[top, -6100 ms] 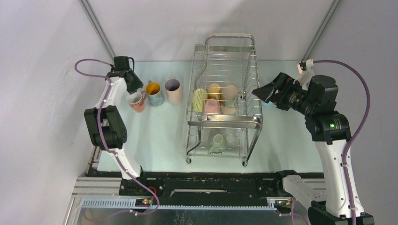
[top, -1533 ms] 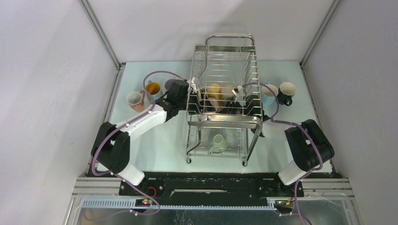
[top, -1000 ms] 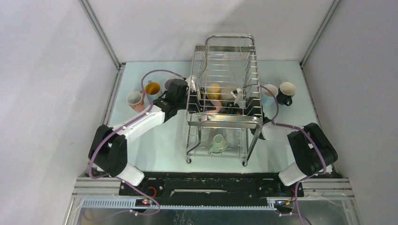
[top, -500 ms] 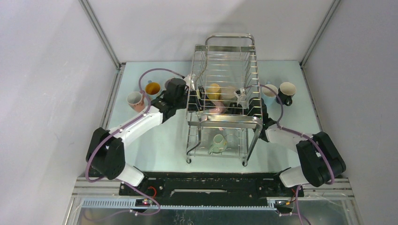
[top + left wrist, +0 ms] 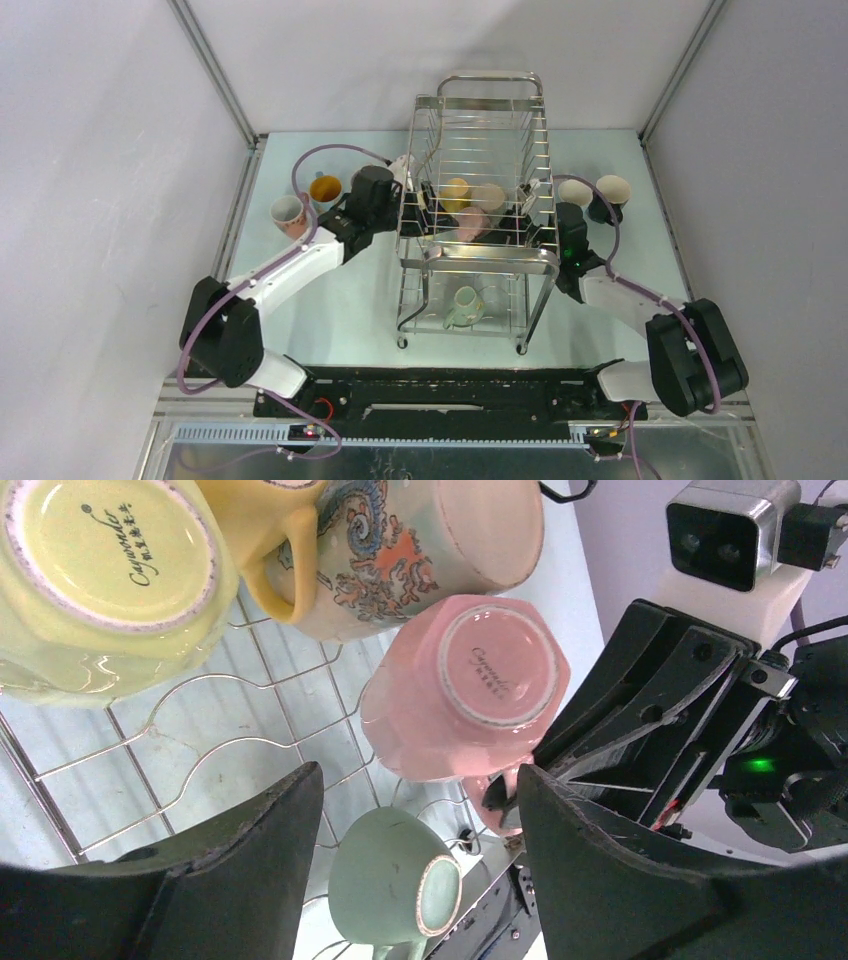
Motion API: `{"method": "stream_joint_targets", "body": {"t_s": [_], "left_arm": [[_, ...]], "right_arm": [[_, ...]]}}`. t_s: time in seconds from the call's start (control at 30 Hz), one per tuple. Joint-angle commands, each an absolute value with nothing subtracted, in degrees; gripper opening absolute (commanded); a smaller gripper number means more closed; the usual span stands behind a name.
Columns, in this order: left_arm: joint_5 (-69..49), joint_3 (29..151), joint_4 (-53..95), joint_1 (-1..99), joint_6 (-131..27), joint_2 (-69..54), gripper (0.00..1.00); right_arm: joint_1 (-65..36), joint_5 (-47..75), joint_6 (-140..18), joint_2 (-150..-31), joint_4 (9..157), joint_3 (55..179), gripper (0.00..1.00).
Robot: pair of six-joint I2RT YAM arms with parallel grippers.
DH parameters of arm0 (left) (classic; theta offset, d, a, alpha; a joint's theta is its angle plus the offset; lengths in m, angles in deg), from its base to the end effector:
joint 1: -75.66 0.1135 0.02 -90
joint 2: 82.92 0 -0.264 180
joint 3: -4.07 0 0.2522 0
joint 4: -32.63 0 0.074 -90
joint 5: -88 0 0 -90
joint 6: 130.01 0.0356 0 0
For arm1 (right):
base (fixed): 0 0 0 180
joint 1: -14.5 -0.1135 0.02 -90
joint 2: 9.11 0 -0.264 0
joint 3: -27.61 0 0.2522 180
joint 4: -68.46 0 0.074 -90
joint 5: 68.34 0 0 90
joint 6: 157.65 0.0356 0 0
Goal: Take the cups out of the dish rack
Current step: Unload the cup from the dish rack.
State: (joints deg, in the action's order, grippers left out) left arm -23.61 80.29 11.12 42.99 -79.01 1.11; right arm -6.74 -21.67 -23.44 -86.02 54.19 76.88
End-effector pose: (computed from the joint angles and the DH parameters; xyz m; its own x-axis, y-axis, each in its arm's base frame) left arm 0.2756 -0.1923 0.2894 -0.8063 -0.1780 -0.5641 0.3407 0.6399 -0.6889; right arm 0.2529 0.1245 0.2305 -0.7721 0.2441 -0.5867 -0.4846 0.3710 0.7921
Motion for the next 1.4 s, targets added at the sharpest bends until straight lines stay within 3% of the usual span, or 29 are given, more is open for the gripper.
{"method": "stream_joint_targets", "body": {"t_s": [0.0,0.6,1.37], "left_arm": [[-23.35,80.23,13.16,43.11,-78.67,-2.63,0.75],[-21.2,79.88,11.31,45.49,-79.56,-8.1,0.76],[-17.97,73.02,11.13,51.44,-81.84,-12.99,0.76]], "right_arm": [[-5.12,-24.88,-19.81,-80.83,49.4,77.9,0.0],[2.6,-26.99,-8.9,-74.51,57.1,77.93,0.0],[11.33,-28.3,-9.42,-69.83,69.29,77.84,0.0]]}}
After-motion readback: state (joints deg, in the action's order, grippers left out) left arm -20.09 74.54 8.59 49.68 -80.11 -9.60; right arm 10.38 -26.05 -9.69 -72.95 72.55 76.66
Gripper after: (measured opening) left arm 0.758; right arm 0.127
